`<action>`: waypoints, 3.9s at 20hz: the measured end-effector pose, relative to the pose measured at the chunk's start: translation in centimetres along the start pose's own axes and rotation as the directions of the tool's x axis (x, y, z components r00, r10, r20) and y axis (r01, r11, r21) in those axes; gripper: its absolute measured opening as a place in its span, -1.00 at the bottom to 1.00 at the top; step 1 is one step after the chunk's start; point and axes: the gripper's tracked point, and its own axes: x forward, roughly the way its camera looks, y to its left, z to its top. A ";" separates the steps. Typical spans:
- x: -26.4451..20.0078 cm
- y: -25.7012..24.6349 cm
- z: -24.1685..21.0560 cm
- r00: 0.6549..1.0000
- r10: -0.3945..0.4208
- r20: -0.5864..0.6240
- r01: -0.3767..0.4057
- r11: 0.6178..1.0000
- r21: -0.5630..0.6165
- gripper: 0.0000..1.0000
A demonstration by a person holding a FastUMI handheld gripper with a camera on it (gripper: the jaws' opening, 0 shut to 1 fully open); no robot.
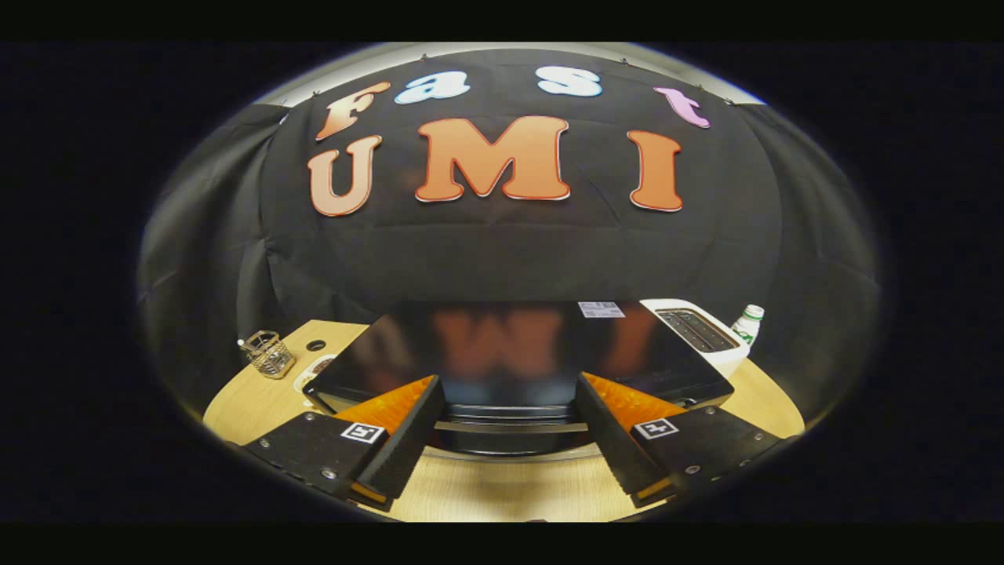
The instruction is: Open the toaster oven, put the food inside, and close the toaster oven door.
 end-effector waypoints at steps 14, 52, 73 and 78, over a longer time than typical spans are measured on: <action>-2.4 0.8 -1.1 1.000 0.006 -0.011 -0.006 1.000 -0.006 0.99; -13.3 0.0 -19.5 0.922 -0.027 -0.387 0.057 0.996 0.065 0.99; -16.5 -1.0 -17.7 0.913 -0.133 -0.385 0.200 0.970 0.140 0.96; -19.7 -0.4 -18.7 0.901 -0.178 -0.396 0.240 0.964 0.114 0.96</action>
